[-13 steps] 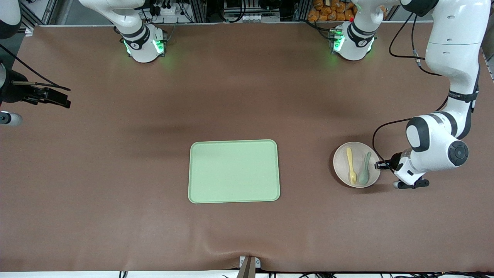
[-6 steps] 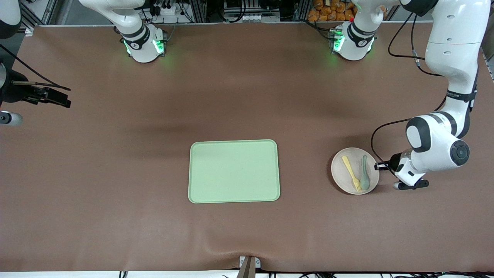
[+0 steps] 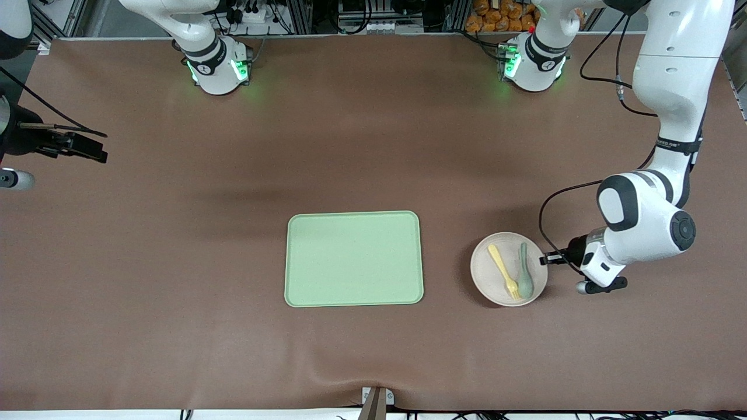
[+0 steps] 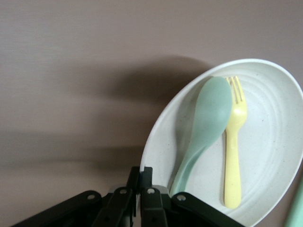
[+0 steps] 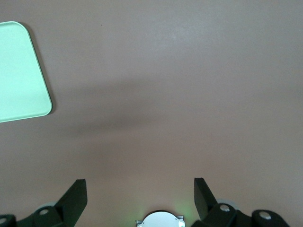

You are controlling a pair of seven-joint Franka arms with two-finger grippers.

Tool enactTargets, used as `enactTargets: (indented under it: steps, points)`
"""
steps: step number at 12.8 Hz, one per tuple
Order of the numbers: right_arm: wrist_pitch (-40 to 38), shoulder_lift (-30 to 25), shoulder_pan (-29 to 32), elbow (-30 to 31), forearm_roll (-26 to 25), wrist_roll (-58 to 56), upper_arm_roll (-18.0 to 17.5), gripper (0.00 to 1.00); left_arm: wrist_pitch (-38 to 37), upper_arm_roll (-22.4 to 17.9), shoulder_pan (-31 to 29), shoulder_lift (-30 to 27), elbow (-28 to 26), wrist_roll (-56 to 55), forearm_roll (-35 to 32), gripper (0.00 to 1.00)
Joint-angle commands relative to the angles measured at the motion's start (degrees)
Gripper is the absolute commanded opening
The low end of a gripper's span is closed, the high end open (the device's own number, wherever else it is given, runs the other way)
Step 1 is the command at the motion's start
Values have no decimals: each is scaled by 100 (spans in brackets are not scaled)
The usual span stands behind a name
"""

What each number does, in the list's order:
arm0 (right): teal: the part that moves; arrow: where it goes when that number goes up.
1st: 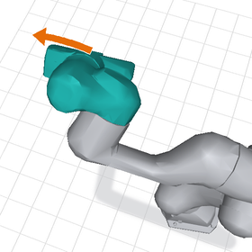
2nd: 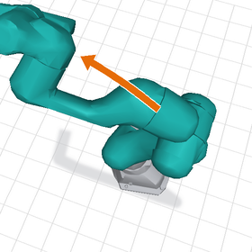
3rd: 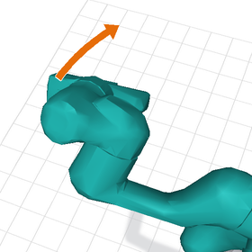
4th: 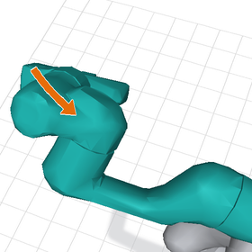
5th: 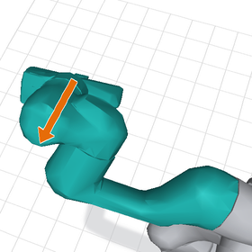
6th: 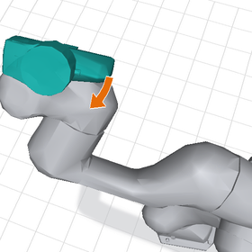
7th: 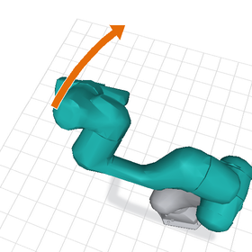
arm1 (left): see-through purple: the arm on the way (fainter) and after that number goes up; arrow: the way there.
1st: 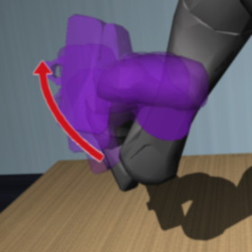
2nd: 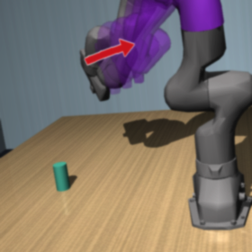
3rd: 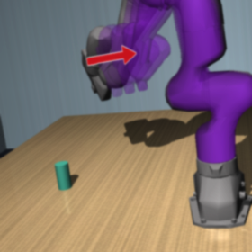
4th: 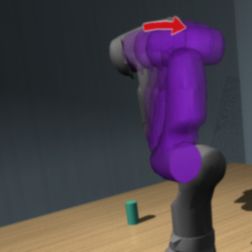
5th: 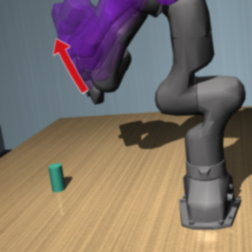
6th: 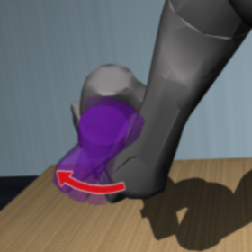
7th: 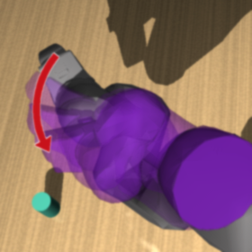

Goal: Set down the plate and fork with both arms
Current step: 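Carry the white plate with the left gripper onto the green tray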

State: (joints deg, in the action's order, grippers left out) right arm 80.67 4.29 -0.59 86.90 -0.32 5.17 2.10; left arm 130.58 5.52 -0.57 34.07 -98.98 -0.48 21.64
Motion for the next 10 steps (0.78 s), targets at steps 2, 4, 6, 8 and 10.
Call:
enactTargets:
  steps: [2, 4, 6, 8, 10]
  points:
    - [53, 63, 68, 38, 67, 1, -52, 100, -7, 484, 21, -154, 159, -925, 77, 0]
    - [71, 142, 33, 38, 67, 1, -60, 100, -15, 634, 205, -155, 344, -1522, 51, 0]
    - [106, 256, -11, 38, 102, 1, -69, 100, -15, 634, 696, -137, 563, -2207, 33, 0]
    - [177, 388, -46, 38, 434, 1, -69, 100, -7, 617, 1145, 37, 871, -2859, 33, 0]
    - [255, 520, -90, 47, 559, 10, -69, 100, 37, 547, 1566, 266, 1117, -3220, -10, 0]
